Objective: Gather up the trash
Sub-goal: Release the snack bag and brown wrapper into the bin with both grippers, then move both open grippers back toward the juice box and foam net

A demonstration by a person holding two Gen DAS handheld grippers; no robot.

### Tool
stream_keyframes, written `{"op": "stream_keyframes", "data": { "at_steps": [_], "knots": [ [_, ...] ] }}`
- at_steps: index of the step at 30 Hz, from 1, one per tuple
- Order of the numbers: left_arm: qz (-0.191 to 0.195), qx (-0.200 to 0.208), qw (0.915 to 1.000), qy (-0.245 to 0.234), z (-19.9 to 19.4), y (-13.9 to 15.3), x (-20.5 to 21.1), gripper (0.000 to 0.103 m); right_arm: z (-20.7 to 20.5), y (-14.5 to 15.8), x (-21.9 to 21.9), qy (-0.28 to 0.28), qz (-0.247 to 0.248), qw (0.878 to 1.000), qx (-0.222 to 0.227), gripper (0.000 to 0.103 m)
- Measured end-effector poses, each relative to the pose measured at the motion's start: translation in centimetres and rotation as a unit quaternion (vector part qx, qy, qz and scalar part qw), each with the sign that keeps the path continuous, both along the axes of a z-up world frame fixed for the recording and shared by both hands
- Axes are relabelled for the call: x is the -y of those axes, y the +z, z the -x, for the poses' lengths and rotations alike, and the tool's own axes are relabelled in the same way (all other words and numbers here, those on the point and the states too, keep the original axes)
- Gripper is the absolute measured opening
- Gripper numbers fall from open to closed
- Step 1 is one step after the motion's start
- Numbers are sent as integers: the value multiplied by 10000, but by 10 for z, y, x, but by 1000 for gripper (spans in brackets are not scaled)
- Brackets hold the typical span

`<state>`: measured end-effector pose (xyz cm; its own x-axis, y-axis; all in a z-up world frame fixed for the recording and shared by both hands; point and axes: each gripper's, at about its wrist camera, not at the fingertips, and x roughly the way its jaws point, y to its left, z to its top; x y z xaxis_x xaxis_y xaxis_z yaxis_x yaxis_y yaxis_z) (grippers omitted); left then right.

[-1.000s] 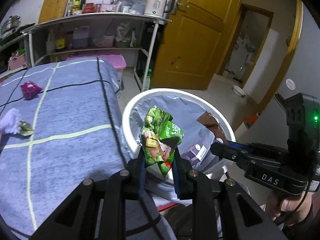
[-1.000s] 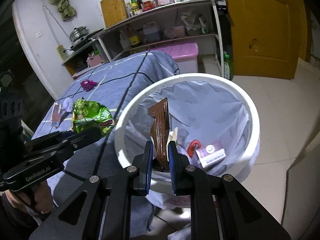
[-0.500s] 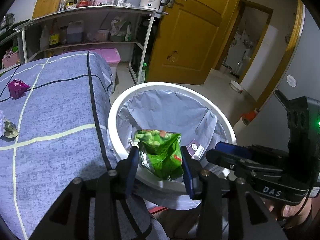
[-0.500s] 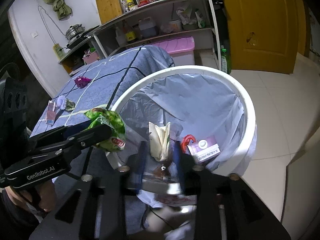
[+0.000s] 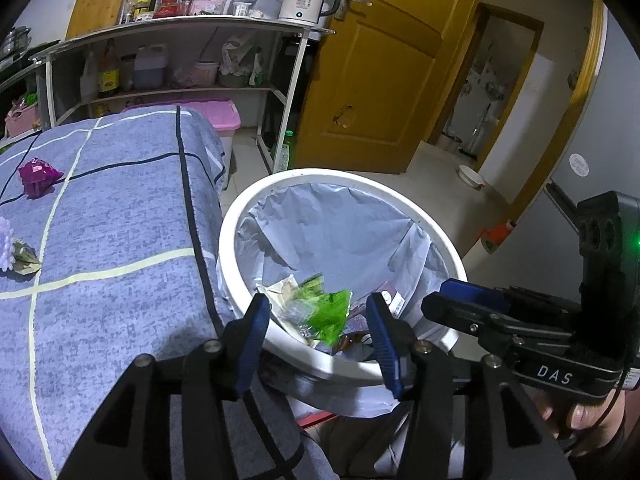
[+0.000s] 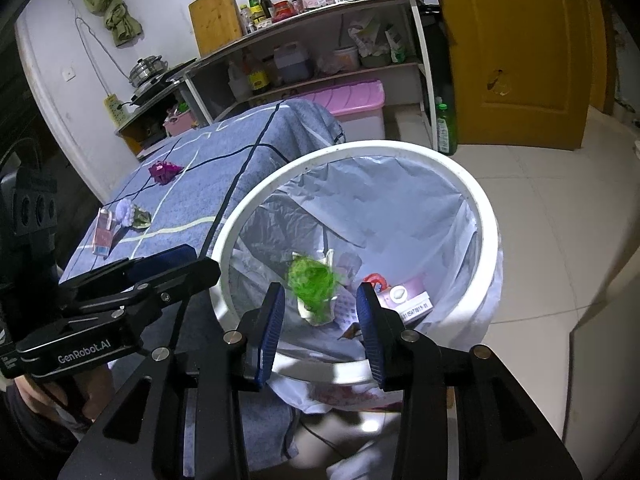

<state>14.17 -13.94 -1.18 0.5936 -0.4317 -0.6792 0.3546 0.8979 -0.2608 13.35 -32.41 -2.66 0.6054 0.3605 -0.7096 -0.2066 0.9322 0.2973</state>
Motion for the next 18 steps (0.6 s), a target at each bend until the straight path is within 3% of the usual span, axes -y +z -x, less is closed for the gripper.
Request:
{"op": "stream_keyframes", "data": {
  "at_steps": [18],
  "knots": [
    [112,275,9991,311,30,16,-35,52,21,23,-27,286,-8,9992,273,38]
  ]
}}
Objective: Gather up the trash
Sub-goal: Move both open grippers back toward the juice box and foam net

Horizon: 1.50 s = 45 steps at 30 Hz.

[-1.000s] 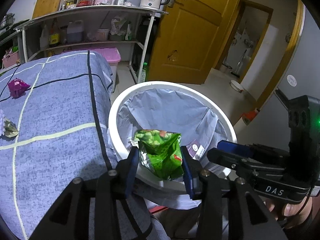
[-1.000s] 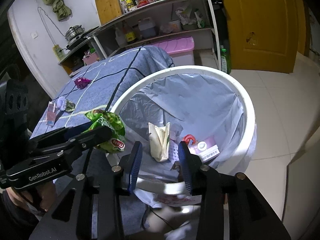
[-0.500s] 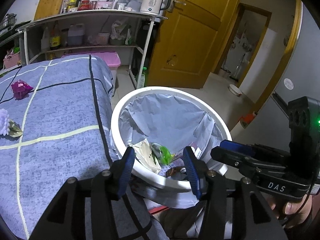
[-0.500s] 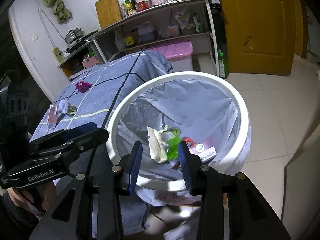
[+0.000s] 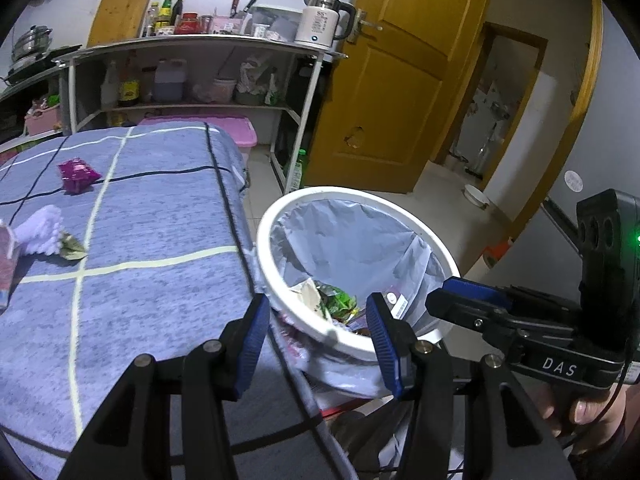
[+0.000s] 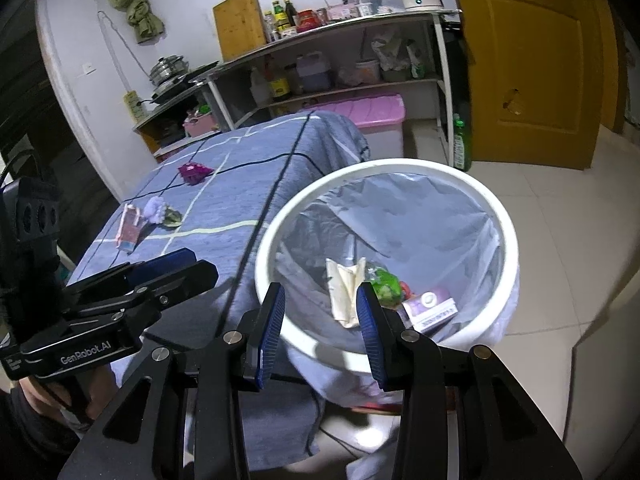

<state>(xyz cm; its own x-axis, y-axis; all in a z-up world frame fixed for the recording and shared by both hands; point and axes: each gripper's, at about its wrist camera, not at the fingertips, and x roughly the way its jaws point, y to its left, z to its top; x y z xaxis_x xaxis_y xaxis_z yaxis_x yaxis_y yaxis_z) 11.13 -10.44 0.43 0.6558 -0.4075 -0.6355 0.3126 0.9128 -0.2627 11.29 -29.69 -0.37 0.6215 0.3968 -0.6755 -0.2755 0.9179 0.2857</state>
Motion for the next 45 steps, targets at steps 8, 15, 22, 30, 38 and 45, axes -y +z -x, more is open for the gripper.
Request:
{"op": "stream_keyframes", "data": {
  "at_steps": [8,15,22,30,38,45],
  "knots": [
    [-19,10,9993,382,17,-3,-35,52,7,2,-29,329,-22,9995,24,38],
    [-11,7,9971,758,27,-7,-68,52,8,2,-63,757,-29,9971,49,39],
    [0,4,9935,1141,32,-11,-103,52,5,4,-96,1149,25,9933,119,47],
    [8,-4,9890,1481,33,-14,-134,52,-4,5,-125,1431,105,9895,157,47],
    [-34,-7,9845,1752,30,-16,-161,52,-17,4,-151,1691,201,9852,175,47],
    [-102,72,9774,2112,22,-12,-196,58,-30,7,-176,1926,278,9806,236,52]
  ]
}}
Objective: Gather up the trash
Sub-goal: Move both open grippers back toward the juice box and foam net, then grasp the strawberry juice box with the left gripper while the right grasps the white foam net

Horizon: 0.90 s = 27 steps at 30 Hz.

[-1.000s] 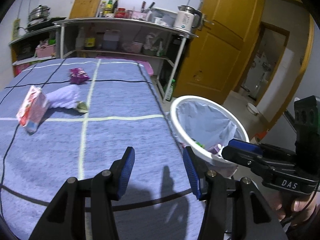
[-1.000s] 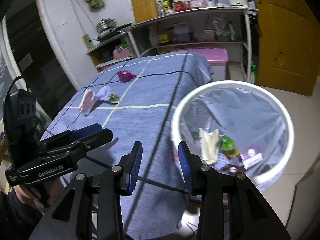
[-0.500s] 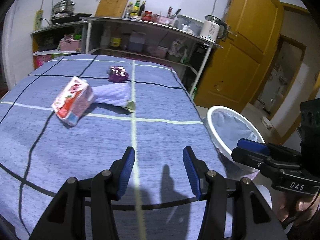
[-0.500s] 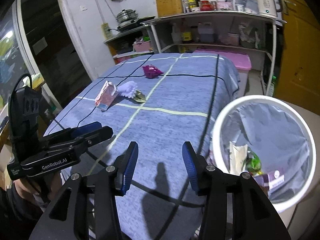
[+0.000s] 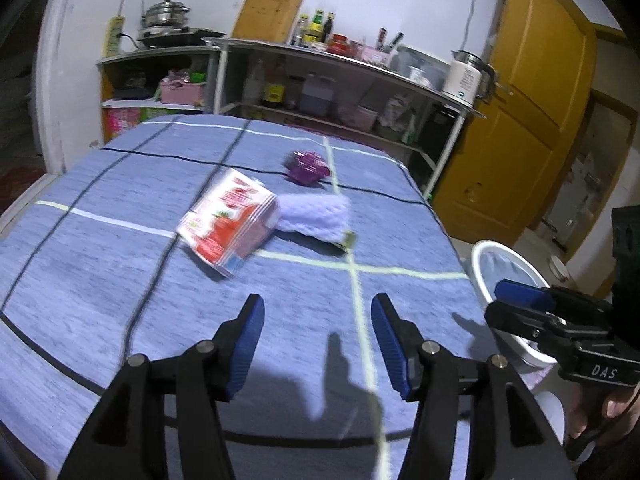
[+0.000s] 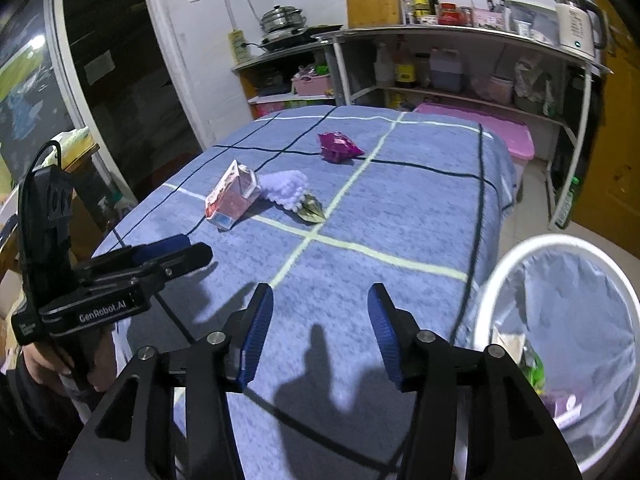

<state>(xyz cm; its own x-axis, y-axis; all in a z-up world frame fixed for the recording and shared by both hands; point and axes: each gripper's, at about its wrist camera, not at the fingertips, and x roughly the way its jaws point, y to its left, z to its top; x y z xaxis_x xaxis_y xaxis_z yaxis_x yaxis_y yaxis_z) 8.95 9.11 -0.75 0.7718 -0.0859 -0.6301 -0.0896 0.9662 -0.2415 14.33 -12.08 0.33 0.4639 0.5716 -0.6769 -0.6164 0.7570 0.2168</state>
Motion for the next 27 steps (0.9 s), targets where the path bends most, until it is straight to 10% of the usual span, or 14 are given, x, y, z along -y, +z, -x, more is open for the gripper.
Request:
{"op": "stream_keyframes", "data": {
  "at_steps": [27],
  "knots": [
    [-438,-273,9985,-189,-69,-17,-63,76,-88,-13,-96,564,425,9974,107,54]
  ]
}}
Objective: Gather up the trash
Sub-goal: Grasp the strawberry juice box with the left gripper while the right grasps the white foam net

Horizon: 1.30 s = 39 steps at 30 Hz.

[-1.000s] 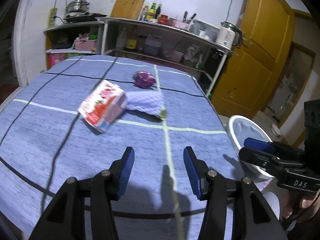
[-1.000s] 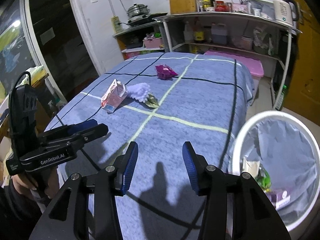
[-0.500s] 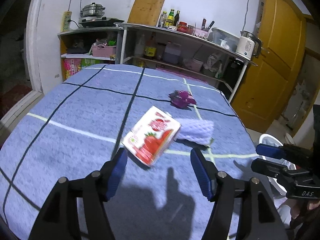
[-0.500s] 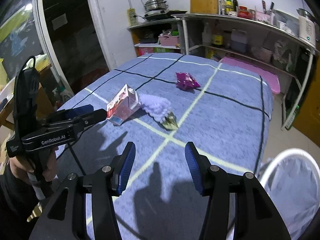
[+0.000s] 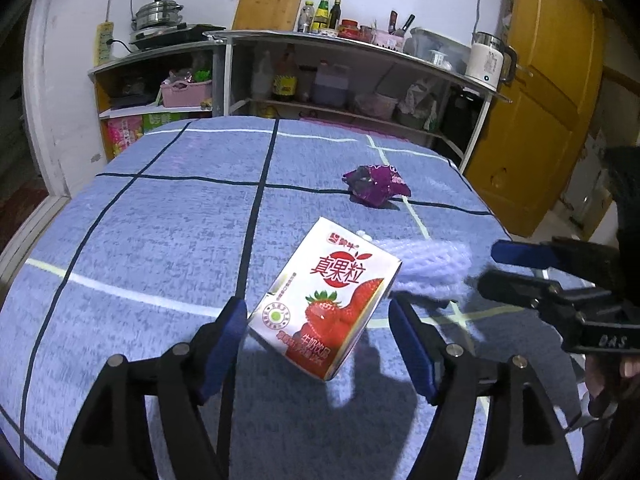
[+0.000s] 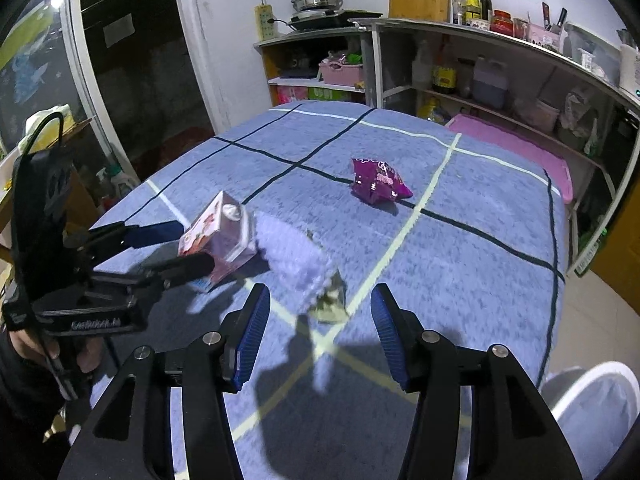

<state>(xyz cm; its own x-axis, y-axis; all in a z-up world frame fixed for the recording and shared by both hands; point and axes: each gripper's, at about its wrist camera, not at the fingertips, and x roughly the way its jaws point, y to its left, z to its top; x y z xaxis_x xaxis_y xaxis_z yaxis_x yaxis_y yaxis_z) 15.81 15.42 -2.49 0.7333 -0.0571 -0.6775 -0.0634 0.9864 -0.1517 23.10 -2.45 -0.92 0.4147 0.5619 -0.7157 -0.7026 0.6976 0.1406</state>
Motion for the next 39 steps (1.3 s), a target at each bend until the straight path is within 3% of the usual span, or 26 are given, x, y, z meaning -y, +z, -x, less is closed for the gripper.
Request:
{"op": "stream_keyframes", "data": {
  "at_steps": [17,23,32,33,39],
  "knots": [
    [78,-24,9999,-77,-7,-1,-15,76,-8,-21,-29,402,40,9986,-332,53],
    [208,-243,9993,-214,-13,-10,-14,76,-4,-24,-31,427,117,9987,-268,28],
    [136,-42,9998,-170,-4,-5,-6,68,2,-20,-23,344,16,9990,-272,21],
    [122,-28,9998,-171,-2,-4,-5,60,3,-20,-22,332,1,9991,-279,21],
    [105,31,9998,-138,11,-1,6,60,13,-16,-8,247,-103,9992,-312,20]
  ]
}}
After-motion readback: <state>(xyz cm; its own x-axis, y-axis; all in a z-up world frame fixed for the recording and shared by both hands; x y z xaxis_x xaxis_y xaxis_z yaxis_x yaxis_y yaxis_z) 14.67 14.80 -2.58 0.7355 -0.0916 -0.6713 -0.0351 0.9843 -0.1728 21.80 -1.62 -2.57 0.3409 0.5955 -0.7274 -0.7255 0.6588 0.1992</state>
